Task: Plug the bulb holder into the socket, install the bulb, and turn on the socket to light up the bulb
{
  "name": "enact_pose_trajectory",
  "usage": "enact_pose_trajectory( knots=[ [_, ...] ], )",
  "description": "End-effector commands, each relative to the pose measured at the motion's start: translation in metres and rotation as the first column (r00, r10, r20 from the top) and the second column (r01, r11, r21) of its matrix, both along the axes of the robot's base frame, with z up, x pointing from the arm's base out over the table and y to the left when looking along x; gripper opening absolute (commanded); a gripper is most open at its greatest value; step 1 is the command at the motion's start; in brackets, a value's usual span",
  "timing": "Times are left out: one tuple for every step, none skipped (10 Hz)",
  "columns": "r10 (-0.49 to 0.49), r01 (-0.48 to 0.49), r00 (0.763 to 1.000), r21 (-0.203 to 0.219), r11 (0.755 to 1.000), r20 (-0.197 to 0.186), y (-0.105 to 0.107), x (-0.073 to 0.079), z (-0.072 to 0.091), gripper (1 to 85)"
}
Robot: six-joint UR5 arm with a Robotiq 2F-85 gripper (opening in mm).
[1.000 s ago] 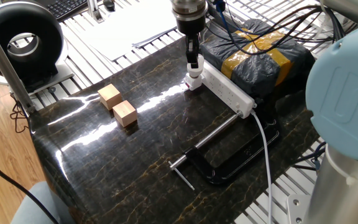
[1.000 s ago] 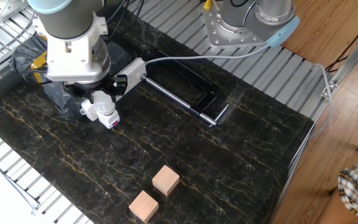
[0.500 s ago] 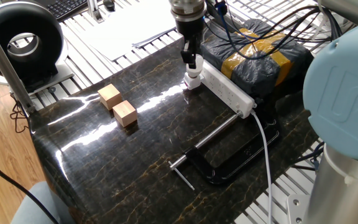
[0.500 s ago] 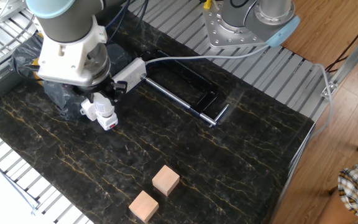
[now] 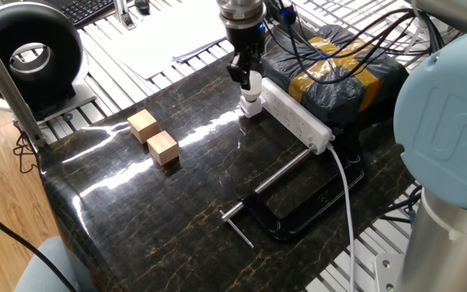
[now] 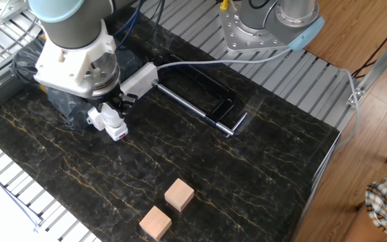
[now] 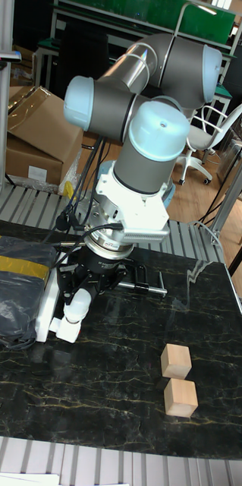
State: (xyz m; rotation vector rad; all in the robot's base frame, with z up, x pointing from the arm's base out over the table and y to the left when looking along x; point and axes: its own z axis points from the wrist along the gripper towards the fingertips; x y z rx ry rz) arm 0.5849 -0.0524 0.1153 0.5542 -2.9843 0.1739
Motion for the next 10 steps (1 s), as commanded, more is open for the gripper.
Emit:
enact_pose_trajectory(
  knots=[
    [-0.057, 0.057, 0.998, -0.001, 0.998, 0.017, 0.003, 0.003, 0.002, 1.3],
    [-0.05, 0.05, 0.999, -0.004, 0.999, 0.016, 0.004, 0.003, 0.002, 1.7],
    [-0.023, 0.023, 1.0, -0.002, 1.0, 0.019, 0.004, 0.004, 0.002, 3.0],
    [0.001, -0.002, 1.0, 0.015, 1.0, 0.02, 0.009, 0.006, 0.002, 10.3],
    [0.01, -0.01, 1.0, 0.015, 1.0, 0.025, 0.009, 0.008, 0.002, 15.7],
    [0.02, -0.02, 0.999, 0.02, 1.0, 0.031, 0.009, 0.01, 0.001, 20.3],
    [0.03, -0.031, 0.999, 0.022, 0.999, 0.029, 0.008, 0.01, 0.001, 25.3],
    [0.051, -0.052, 0.998, 0.029, 0.998, 0.034, 0.008, 0.011, 0.001, 36.7],
    [0.063, -0.064, 0.997, 0.029, 0.998, 0.038, 0.008, 0.012, 0.001, 41.7],
    [0.073, -0.074, 0.996, 0.031, 0.997, 0.041, 0.008, 0.013, 0.001, 45.7]
  ],
)
